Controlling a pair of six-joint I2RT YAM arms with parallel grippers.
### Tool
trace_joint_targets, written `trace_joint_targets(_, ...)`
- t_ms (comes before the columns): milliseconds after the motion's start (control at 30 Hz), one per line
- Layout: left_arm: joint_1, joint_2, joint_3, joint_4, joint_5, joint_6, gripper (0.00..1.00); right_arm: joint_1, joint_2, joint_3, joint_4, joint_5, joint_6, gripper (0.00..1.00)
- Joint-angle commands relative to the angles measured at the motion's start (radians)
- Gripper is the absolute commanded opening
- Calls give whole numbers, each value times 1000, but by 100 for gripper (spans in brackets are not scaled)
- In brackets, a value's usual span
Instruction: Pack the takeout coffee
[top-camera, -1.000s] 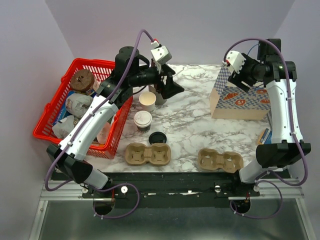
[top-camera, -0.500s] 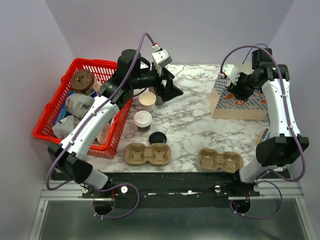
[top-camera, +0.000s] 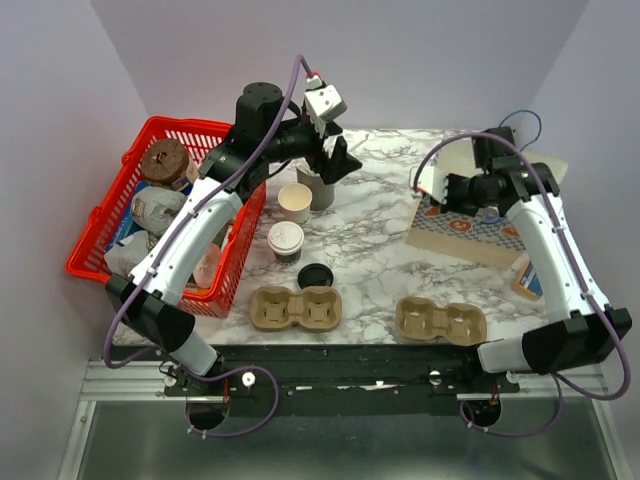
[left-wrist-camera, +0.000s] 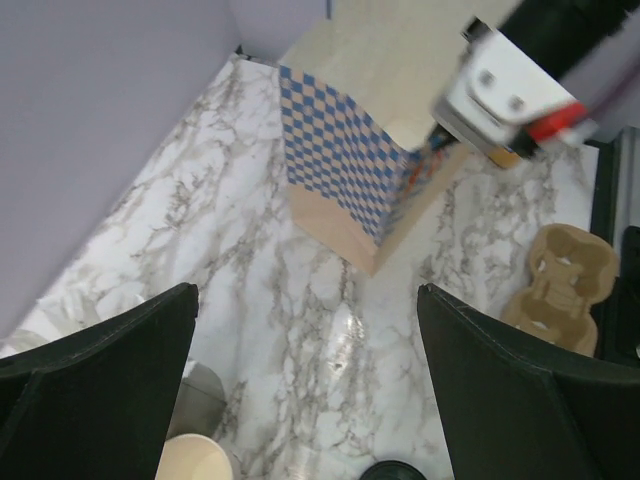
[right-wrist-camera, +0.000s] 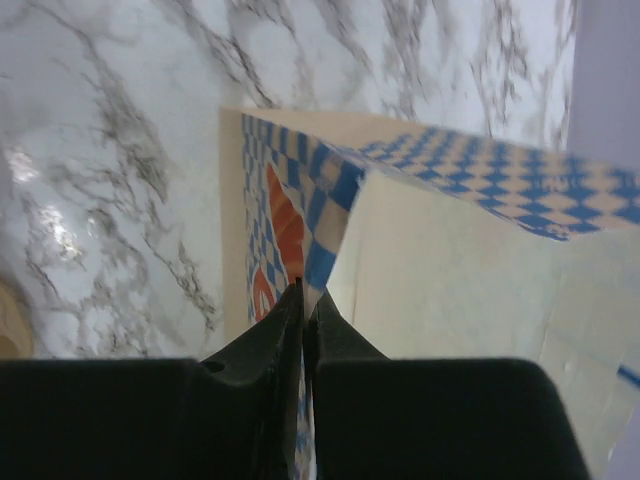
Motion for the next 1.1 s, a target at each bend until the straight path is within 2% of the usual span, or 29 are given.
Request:
trace_joint_targets(0,39,80,137,-13,-28,97,98,144,-86,-141,97,-14,-24,15)
trace_joint_targets(200,48,195,300,-44,123,163,98,294,-111,-184,167,-17,65,15)
trace_joint_targets(500,25,281,383,56,292,89,98,409,-171,-155,136,-34,16,15)
trace_joint_targets(700,-2,286,374,-1,292,90,98,489,-199,-187,170,-14,5,16)
trace_joint_targets(867,-44,309,370,-77,138,83,98,503,-197,-207,205,-3,18,17)
trace_joint_targets(1067,-80,371,368,-76,87,63,97,517,-208,-221,208,3,18,18)
